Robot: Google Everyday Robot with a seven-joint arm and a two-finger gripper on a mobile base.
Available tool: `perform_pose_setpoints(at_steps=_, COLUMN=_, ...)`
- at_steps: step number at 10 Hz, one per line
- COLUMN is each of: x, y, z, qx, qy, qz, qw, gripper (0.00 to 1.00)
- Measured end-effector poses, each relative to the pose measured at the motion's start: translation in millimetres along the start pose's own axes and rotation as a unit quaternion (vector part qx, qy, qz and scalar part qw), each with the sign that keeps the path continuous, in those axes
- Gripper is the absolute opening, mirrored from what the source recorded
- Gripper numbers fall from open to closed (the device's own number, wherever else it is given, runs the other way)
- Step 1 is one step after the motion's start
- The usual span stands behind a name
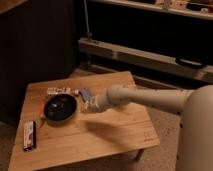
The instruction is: Push the ceramic bowl across the table
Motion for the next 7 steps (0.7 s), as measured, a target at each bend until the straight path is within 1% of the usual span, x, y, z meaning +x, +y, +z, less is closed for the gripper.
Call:
perform_pose_setpoints(at_steps=1, x=7.6, y=-10.3, z=-4.1, qx=0.007, qy=0.001, qz=0.000, qw=1.0000, gripper=0.00)
perform_pose_setpoints(at_steps=2, x=12.8, y=-14.9, z=-3.5, qx=0.011, qy=0.003, qz=-0.001, qw=0.9999, gripper=0.00)
perform_pose_setpoints(at_steps=3, x=17.5, y=-17.2, z=1.3, qx=0.017, qy=0.006, qz=-0.001, qw=0.9998, gripper=0.00)
perform_pose_setpoints(at_steps=5, x=19.1, y=-8.4, z=22.5, qx=0.024, qy=0.014, qz=-0.002, qw=0.9996, gripper=0.00)
perform_pose_setpoints(at_steps=6, x=18.2, y=0.0, z=36.6, qx=0.025, qy=0.020, qz=-0.003, qw=0.9995, gripper=0.00)
perform_pose_setpoints(at_steps=7, x=17.7, y=13.4, z=56.7, qx=0.027, qy=0.030, qz=-0.005, qw=0.9992, gripper=0.00)
